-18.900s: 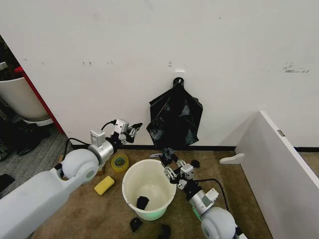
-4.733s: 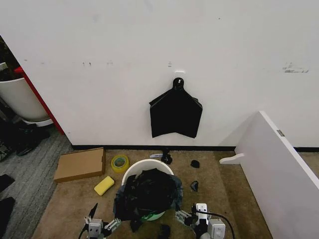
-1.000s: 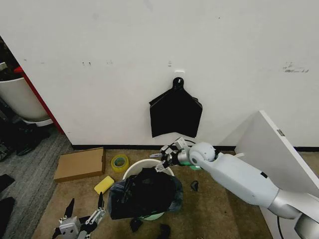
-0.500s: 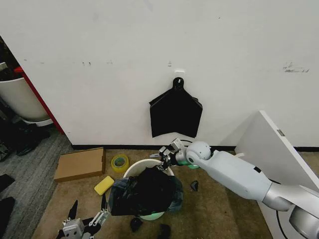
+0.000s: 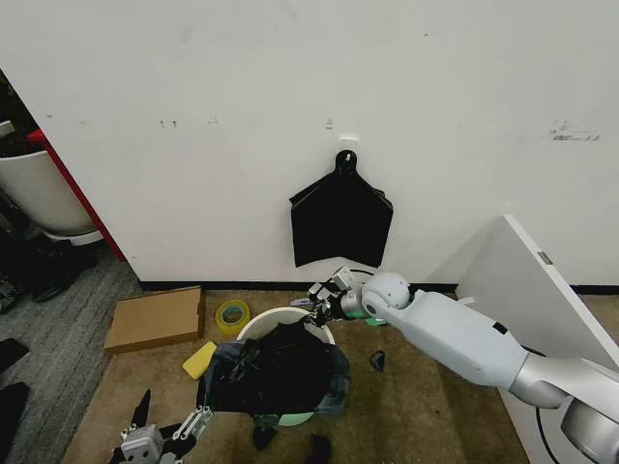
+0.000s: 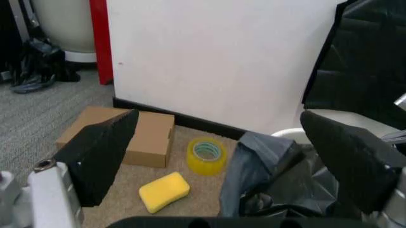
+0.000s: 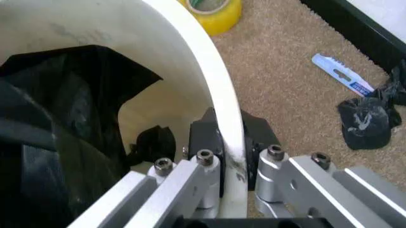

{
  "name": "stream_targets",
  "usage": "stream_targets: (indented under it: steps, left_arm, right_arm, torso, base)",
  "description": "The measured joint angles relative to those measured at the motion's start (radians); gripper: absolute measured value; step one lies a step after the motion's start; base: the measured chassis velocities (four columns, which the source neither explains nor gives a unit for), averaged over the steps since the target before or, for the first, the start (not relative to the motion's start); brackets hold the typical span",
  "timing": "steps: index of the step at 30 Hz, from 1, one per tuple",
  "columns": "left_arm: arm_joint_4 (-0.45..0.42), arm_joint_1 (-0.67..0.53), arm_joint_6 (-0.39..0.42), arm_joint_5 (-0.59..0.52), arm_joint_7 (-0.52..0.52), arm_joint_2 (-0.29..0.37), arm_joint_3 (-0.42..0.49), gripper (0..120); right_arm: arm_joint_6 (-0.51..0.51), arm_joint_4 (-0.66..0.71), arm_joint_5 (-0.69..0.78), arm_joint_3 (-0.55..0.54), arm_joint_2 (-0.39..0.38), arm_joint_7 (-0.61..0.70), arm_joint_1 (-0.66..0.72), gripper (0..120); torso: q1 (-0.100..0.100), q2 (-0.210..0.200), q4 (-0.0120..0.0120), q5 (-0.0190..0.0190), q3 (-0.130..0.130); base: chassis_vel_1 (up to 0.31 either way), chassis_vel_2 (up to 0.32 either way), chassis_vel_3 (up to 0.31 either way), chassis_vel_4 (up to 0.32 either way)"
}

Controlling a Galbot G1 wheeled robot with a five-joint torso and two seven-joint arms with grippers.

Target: Place the garbage bag over the trash bin.

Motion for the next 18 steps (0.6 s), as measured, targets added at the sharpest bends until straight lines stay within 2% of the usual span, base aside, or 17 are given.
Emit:
stream_targets:
  steps: [5, 10, 12, 17, 18]
  left_arm:
    - [-0.001, 0.001, -0.001, -0.004, -0.004, 0.005, -0.002, 100]
    - [-0.002, -0.001, -0.002, -0.008, -0.005, 0.011, -0.002, 100]
    - [0.003, -0.009, -0.002, -0.018, -0.006, 0.018, 0.003, 100]
    - [0.018, -0.029, 0.004, -0.042, -0.006, 0.039, 0.012, 100]
    - [0.018, -0.029, 0.004, -0.042, -0.006, 0.039, 0.012, 100]
  right_arm:
    - [-0.004, 0.019, 0.008, 0.03, -0.009, 0.022, -0.024, 3]
    - [-0.016, 0.045, 0.035, 0.107, -0.02, 0.07, -0.07, 3]
    - [-0.029, 0.073, 0.075, 0.192, -0.036, 0.126, -0.12, 3]
    - [-0.032, 0.136, 0.177, 0.312, -0.069, 0.306, -0.215, 3]
    - [-0.032, 0.136, 0.177, 0.312, -0.069, 0.306, -0.215, 3]
  torso:
    - [0.0, 0.0, 0.0, 0.0001, 0.0]
    - [0.0, 0.0, 0.0001, 0.0, 0.0]
    - [0.0, 0.0, -0.0002, 0.0, 0.0]
    - [0.0, 0.0, -0.0001, 0.0, 0.0]
    - [0.0, 0.0, -0.0001, 0.0, 0.0]
  base:
    - [0.0, 0.0, 0.0, 0.0]
    - [0.0, 0.0, 0.0, 0.0]
    - [0.0, 0.0, 0.0, 0.0]
    - [0.0, 0.0, 0.0, 0.0]
    - [0.0, 0.0, 0.0, 0.0]
